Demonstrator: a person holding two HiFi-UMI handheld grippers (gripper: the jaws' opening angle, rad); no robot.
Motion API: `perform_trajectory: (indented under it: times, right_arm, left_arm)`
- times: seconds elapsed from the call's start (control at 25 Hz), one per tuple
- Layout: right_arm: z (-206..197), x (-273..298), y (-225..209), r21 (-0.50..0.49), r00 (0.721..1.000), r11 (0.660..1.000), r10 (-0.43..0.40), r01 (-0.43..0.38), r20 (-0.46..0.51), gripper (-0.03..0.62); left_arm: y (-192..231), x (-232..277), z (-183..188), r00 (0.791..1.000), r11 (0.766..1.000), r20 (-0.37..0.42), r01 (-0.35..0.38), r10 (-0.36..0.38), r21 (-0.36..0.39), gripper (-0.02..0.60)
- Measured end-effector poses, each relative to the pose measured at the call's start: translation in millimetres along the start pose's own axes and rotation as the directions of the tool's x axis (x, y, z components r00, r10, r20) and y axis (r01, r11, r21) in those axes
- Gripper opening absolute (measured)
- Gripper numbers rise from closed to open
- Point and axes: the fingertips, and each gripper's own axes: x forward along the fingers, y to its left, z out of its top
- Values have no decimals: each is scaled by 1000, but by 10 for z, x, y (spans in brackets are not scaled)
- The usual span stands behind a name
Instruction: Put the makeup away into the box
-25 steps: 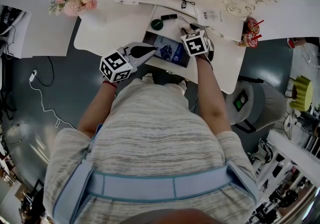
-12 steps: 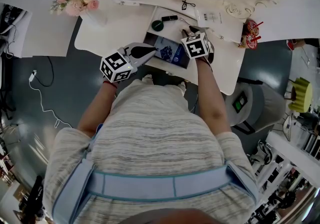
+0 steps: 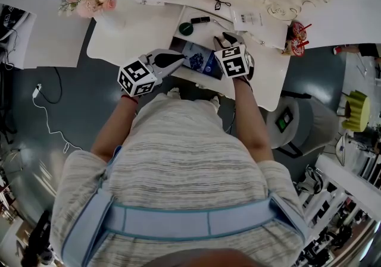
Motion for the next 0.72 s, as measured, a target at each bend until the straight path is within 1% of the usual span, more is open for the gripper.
perform_trajectory:
  times: [0.2, 0.32, 0.72]
  right_arm:
    - [34, -152, 187, -5, 999, 1000, 30, -30, 30, 121]
    - [-2, -226, 299, 22, 998, 998, 50, -51, 40, 121]
    - [-271, -313, 595, 51, 995, 993, 104, -104, 2, 121]
  left_arm:
    - [0, 3, 3, 1000, 1000, 0, 2, -2, 5, 15]
    - [12, -13, 9, 1000, 1000, 2, -1, 1, 5, 15]
    - [32, -10, 32, 1000, 1000, 4, 4, -4, 7, 15]
